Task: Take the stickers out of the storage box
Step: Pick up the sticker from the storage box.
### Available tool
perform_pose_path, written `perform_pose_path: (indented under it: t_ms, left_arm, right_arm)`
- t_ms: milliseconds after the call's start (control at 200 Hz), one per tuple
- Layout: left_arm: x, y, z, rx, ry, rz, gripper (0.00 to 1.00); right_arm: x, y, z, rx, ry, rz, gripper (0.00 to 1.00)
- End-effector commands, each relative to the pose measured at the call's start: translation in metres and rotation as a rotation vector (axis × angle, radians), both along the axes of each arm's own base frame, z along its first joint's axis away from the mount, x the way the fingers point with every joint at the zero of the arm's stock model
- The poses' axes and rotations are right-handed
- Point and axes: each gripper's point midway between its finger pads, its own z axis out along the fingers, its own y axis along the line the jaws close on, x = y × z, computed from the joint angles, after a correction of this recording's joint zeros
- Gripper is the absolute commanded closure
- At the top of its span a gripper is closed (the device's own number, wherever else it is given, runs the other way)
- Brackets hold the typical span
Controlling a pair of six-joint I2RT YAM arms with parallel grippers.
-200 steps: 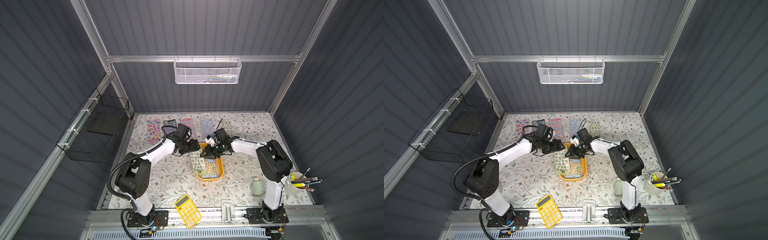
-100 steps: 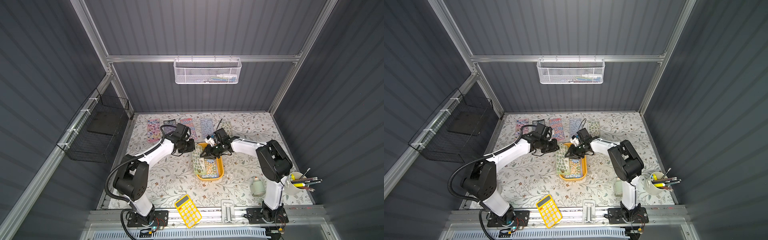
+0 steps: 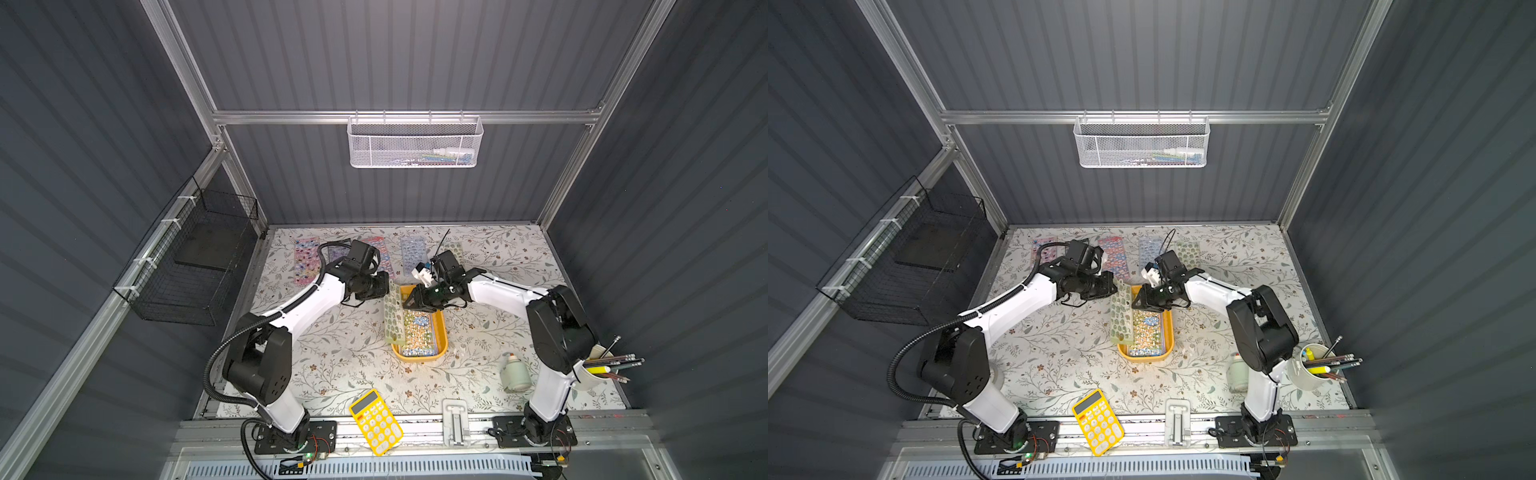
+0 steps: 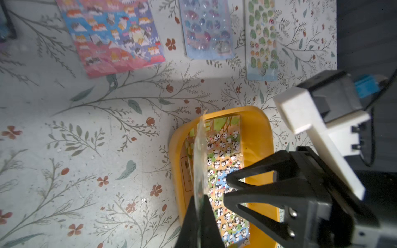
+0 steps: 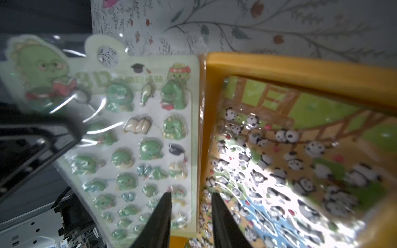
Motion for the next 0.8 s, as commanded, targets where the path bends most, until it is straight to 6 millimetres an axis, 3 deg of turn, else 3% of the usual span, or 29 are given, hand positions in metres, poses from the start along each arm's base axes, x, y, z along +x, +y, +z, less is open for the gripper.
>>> perform_pose_path:
  t_ms: [0, 270, 470, 490, 590, 795]
  left_arm:
    - [0.014, 0.015, 0.051, -0.057, -0.119, 0.007, 1.00]
    - [0.031, 0.030, 0.111, -0.150, -0.291, 0.037, 1.00]
    - [0.037, 0.006, 0.147, -0.279, -0.366, -0.064, 1.00]
    - [0.041, 0.003, 0.166, -0.305, -0.408, -0.074, 1.00]
    - [0.048, -0.010, 0.191, -0.383, -0.459, -0.114, 1.00]
    - [0.059, -0.036, 0.220, -0.545, -0.480, -0.211, 1.00]
  right_arm:
    - [0.016, -0.013, 0.036, -0.023, -0.166, -0.018, 0.65]
    - [0.033, -0.048, 0.087, 0.002, -0.311, -0.093, 0.61]
    - [0.039, -0.071, 0.117, -0.001, -0.394, -0.138, 0.56]
    - [0.040, -0.074, 0.120, 0.000, -0.401, -0.143, 0.55]
    - [0.044, -0.088, 0.137, 0.017, -0.432, -0.170, 0.54]
    - [0.049, -0.117, 0.171, 0.104, -0.452, -0.196, 0.52]
